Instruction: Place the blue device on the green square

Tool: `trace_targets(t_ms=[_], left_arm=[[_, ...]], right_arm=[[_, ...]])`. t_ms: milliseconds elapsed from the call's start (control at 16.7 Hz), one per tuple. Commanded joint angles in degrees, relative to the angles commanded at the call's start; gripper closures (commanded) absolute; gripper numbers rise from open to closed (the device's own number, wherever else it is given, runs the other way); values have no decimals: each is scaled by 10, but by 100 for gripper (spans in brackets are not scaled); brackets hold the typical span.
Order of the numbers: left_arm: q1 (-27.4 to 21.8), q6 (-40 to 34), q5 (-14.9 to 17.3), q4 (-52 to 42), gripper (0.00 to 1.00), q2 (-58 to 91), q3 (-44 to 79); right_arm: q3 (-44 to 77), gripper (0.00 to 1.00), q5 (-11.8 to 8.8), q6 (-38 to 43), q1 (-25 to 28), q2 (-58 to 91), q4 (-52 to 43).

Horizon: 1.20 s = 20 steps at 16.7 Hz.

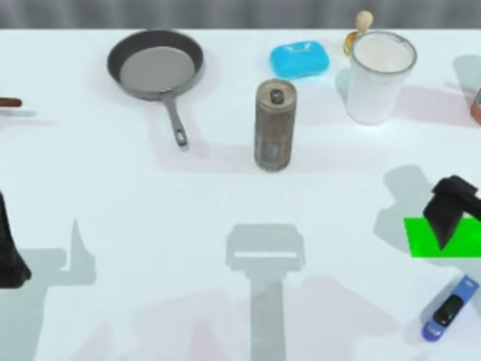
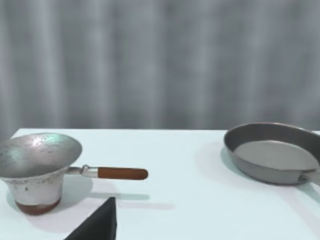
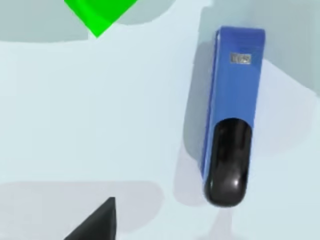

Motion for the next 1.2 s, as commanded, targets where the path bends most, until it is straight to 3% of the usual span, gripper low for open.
trace_targets(t_ms=[180,600,1200], left_arm=[[0,0,0,0,0,0,0],[0,0,0,0,0,0,0],[0,0,0,0,0,0,0]], right_arm=[[37,0,0,38,12,46,-35],[33,0,0,41,11,53,-28],[-103,0,0,46,16,149,204]])
